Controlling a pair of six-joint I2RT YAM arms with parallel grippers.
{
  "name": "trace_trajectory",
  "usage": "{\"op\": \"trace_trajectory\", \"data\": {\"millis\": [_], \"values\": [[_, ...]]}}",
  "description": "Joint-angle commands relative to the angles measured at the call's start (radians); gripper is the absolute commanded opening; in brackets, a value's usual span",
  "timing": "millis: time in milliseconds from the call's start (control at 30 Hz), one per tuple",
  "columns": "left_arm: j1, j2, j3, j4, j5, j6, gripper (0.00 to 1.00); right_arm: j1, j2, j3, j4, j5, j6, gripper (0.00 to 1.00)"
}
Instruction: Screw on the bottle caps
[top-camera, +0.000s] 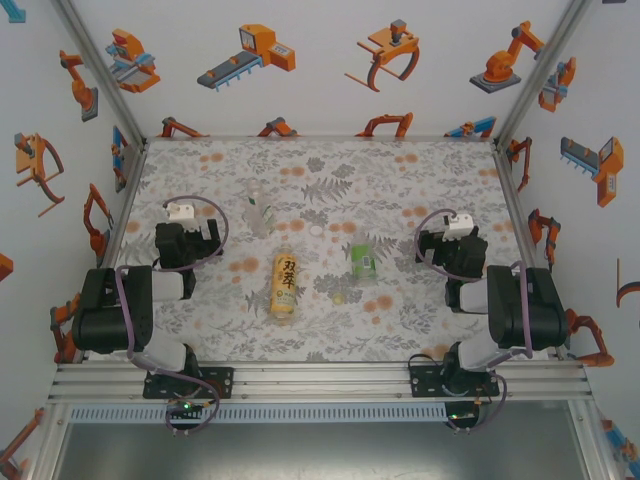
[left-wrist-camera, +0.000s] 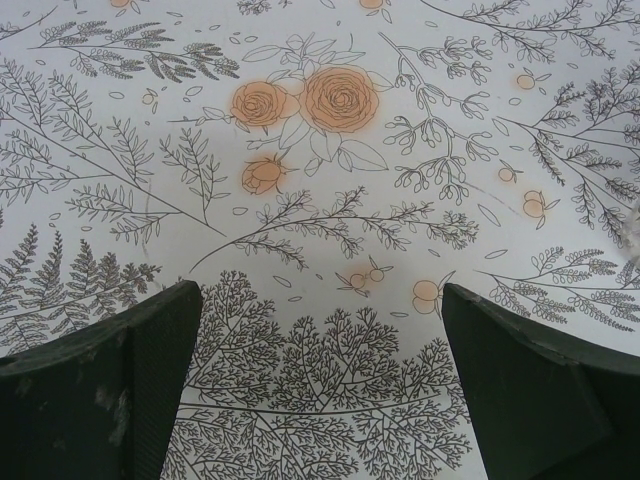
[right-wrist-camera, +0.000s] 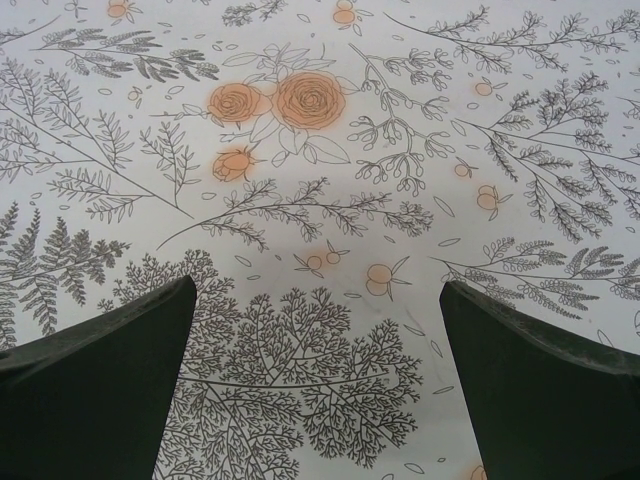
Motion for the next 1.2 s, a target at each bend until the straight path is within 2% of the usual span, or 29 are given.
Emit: {"op": "trace_trajectory", "data": {"millis": [0,133,233,467,567,833,1033,1167], "values": [[0.002,0.004,0.024,-0.006,0.016,-0.017,0.97,0.002,-0.005,0.031,-0.008,0.018,0.018,0.99],[0.001,0.004,0.028,-0.009,0.003,-0.021,0.97,0.001,-0.006,0.032,-0.011,0.029,0.021,0.99],[-0.004,-0.017,0.054,-0.071,-0.030,-0.028,0.97,0.002,-0.014,0.026,-0.003,0.052,0.031,0.99],[-0.007,-0.164,0.083,-0.241,-0.065,-0.042,0.97,0.001,-0.155,0.021,-0.114,0.026,0.026,0.98],[-0.007,-0.244,0.119,-0.381,-0.066,-0.055,0.97,0.002,-0.254,0.065,-0.279,0.017,0.022,0.96],[-0.011,-0.453,0.206,-0.736,-0.001,-0.123,0.97,0.054,-0.406,0.306,-0.894,-0.004,0.050,0.90],[-0.016,-0.590,0.255,-0.938,0.057,-0.187,0.97,0.163,-0.413,0.480,-1.255,0.048,0.182,0.85],[-0.019,-0.628,0.315,-1.067,0.089,-0.208,0.97,0.292,-0.371,0.579,-1.411,0.098,0.261,0.82]]}}
